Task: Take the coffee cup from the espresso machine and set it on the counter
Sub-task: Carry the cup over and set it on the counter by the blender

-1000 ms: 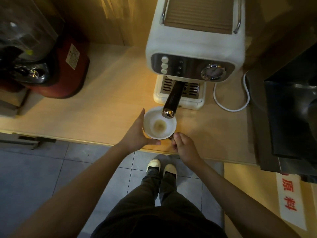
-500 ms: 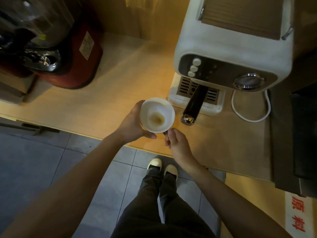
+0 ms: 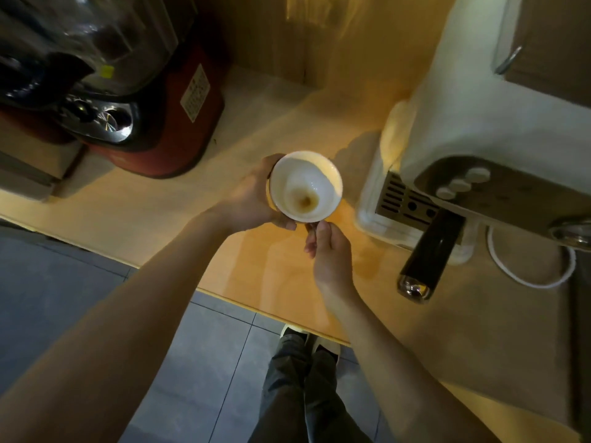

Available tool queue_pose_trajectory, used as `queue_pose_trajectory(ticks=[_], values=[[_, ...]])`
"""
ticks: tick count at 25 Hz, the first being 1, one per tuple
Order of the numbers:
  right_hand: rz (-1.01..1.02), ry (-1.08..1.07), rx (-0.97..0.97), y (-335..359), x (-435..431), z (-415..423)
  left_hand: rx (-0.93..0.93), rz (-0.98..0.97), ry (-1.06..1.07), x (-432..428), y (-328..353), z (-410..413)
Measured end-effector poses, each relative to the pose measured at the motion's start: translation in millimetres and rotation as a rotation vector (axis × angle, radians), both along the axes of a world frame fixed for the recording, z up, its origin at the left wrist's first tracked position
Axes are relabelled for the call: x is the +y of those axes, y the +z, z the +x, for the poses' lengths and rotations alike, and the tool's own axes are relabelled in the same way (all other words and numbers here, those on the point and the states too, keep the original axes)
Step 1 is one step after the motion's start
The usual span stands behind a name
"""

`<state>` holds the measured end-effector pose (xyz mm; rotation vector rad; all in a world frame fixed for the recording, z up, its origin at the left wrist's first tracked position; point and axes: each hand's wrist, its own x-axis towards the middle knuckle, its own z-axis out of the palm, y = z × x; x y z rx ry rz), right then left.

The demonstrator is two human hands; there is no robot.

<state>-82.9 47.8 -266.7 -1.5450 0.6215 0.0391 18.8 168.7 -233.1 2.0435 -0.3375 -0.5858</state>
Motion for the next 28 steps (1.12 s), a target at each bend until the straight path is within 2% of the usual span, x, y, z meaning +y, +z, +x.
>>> queue_pose_trajectory(ticks=[4, 9, 13, 17, 24, 28], values=[[0.009, -0.043, -0.027, -0.9, 5.4, 34.9, -0.020, -0.002, 0.029, 7.8, -4.3, 34.8], [0.040, -0.117, -0.058, -2.5, 10.0, 78.2, -0.152, 0.350, 0.127, 22.0, -50.5, 35.5], [0.023, -0.189, -0.085, -10.4, 11.1, 109.6, -0.266, 0.479, 0.098, 28.2, -96.1, 13.1], [0.022, -0.244, -0.074, -20.6, 8.9, 132.2, -0.392, 0.645, 0.136, 26.1, -111.5, 10.5], [-0.116, -0.335, -0.053, -38.7, 14.1, 173.7, -0.415, 0.699, 0.156, 23.1, -113.6, 10.2], [-0.126, -0.364, -0.074, -43.4, 23.4, 198.9, -0.391, 0.718, 0.138, 22.6, -109.0, 11.9]])
